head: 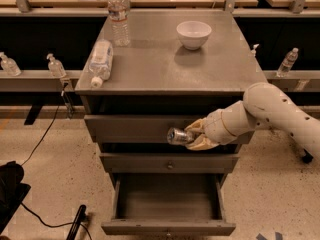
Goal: Place redbull can into bottom drawer
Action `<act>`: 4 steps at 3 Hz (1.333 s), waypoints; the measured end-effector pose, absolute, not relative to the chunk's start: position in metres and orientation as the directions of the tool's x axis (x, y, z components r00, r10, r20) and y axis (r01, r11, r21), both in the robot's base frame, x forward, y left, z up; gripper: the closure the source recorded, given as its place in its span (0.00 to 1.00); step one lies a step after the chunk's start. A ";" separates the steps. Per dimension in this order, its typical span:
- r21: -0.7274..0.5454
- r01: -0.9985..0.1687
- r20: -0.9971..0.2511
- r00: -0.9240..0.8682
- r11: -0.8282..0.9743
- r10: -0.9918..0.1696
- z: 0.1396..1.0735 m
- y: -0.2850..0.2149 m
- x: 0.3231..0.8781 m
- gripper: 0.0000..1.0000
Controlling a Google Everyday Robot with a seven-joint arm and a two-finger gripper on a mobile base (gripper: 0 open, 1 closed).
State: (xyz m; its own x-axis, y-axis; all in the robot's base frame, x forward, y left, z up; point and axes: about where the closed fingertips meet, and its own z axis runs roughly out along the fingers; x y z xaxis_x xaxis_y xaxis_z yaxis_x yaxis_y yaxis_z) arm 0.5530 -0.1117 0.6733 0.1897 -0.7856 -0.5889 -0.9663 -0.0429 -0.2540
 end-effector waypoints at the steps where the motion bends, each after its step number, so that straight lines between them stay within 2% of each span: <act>1: -0.259 -0.964 -0.586 0.201 -0.054 -0.785 0.669 -0.116 0.554 1.00; 2: -0.219 -0.975 -0.567 0.144 -0.020 -0.811 0.643 -0.124 0.550 1.00; 3: -0.189 -0.982 -0.593 0.092 0.026 -0.800 0.575 -0.135 0.520 1.00; 4: -0.193 -0.981 -0.666 0.121 0.013 -0.736 0.507 -0.136 0.489 1.00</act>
Offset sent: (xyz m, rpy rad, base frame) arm -0.0077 -0.0255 -0.0594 -0.0778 0.0779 -0.0927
